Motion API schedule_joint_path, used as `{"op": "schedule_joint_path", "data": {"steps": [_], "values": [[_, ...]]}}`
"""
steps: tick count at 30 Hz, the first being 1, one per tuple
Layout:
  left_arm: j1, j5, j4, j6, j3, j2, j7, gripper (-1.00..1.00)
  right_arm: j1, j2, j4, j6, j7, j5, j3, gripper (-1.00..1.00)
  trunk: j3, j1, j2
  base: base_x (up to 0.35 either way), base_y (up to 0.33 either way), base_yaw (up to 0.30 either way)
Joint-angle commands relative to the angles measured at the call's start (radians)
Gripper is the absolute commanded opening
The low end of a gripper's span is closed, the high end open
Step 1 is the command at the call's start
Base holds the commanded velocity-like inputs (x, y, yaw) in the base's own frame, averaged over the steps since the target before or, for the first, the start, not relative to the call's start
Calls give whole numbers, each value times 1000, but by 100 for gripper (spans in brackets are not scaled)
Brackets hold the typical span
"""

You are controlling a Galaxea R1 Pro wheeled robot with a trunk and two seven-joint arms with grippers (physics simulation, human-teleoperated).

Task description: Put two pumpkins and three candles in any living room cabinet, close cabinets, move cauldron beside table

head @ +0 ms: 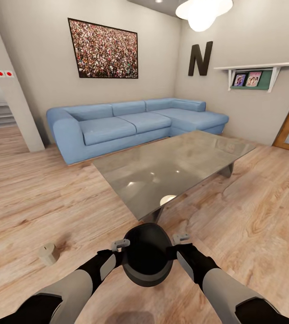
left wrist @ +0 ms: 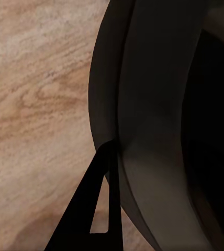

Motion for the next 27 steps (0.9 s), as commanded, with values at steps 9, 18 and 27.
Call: {"op": "schedule_joint_path", "data": {"steps": [9, 18, 27], "values": [[-1, 24, -7, 6, -5, -1, 4, -100, 0, 0, -1, 5, -9, -10, 11, -100, -1, 0, 0, 0, 0, 0], [-1, 24, -7, 6, -5, -1, 8, 100, 0, 0, -1, 6, -9, -10, 11, 100, -1, 0, 0, 0, 0, 0], [-1, 26, -7, 9, -5, -1, 6, 100, 0, 0, -1, 6, -9, -11, 11, 100, -1, 0, 0, 0, 0, 0]]}}
